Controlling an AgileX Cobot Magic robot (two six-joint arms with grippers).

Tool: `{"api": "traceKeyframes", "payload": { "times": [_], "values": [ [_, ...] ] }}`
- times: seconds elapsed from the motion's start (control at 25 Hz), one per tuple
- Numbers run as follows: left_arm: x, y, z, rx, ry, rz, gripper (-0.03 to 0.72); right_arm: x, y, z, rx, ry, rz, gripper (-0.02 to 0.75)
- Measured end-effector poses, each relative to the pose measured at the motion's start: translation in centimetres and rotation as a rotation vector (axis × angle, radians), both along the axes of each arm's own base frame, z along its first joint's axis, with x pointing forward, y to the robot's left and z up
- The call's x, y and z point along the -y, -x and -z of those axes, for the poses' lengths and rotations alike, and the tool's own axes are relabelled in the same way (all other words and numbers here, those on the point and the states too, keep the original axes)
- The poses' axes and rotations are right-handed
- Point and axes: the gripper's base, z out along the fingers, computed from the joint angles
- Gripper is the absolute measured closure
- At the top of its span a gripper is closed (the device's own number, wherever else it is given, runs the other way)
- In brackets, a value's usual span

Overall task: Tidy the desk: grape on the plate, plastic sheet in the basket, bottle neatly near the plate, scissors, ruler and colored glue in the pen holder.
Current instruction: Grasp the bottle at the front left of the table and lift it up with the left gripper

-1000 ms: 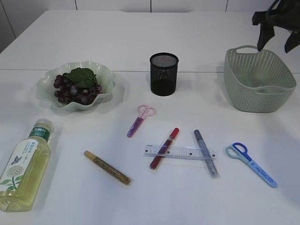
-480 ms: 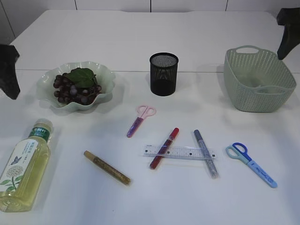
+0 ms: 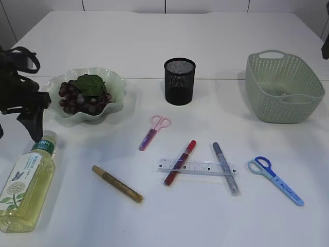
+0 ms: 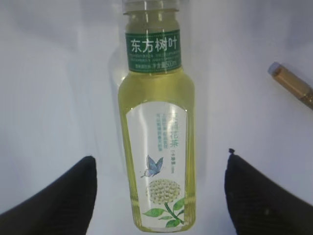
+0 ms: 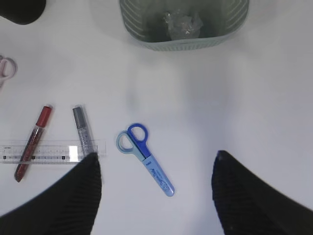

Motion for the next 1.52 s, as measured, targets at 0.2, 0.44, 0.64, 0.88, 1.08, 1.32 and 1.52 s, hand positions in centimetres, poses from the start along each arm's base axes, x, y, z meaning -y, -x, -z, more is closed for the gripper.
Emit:
{"api": "traceKeyframes", "payload": {
  "times": [0.2,0.44,0.64,0.88,1.08,1.32,1.52],
  "values": [
    [0.1,-0.6,2.0,-0.052,-0.011,0.000,0.096,0.0,0.3,-0.4,0.011,0.000,0.000,0.194],
    [0.1,-1.0,4.0,-0.101,-0.029,0.003,0.097,0.0,0.4,-0.5,0.017,-0.002,0.000,0.194],
    [0.0,-1.3,5.1,-0.128,-0.043,0.005,0.097,-0.1,0.4,-0.5,0.017,-0.004,0.000,0.194],
    [0.0,-1.5,6.1,-0.153,-0.037,-0.004,0.097,-0.1,0.4,-0.5,0.015,-0.005,-0.001,0.195],
    [0.4,-1.7,7.1,-0.165,-0.002,-0.024,0.097,-0.1,0.4,-0.5,0.016,-0.004,-0.003,0.194],
    [0.3,-1.8,8.4,-0.198,-0.007,-0.027,0.097,-0.1,0.4,-0.5,0.016,-0.004,-0.003,0.194],
    [0.3,-2.0,9.5,-0.209,-0.014,-0.028,0.097,-0.1,0.4,-0.5,0.016,-0.004,-0.003,0.195]
  ]
}}
